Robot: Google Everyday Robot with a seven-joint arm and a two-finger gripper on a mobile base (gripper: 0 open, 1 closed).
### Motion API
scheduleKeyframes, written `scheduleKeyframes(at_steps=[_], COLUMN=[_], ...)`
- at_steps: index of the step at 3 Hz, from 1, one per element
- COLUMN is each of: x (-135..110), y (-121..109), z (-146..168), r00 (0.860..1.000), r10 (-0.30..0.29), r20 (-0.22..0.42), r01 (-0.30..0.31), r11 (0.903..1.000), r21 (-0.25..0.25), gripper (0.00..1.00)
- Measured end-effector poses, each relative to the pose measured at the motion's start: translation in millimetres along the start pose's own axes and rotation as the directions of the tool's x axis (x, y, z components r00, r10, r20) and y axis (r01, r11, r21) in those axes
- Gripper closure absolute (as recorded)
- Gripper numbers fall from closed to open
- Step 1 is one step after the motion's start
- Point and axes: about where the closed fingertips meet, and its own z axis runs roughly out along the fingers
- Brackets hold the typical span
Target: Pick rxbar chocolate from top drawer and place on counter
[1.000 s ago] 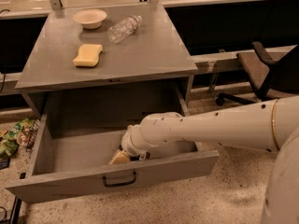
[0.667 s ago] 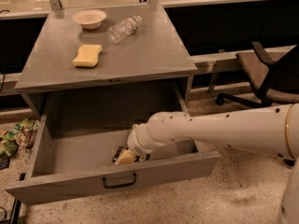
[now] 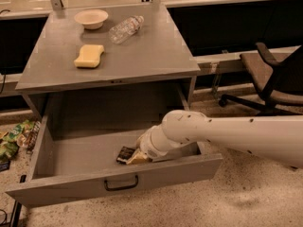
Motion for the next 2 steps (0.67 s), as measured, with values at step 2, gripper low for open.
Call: scheduleKeyframes(at_steps=[2], x=[-17.8], y=[10.7], z=[0.2], r00=[0.999], r10=[-0.036], r20=[0.023], r01=[0.037], r11=[0.9992], r21=[-0.015], gripper=[0.98])
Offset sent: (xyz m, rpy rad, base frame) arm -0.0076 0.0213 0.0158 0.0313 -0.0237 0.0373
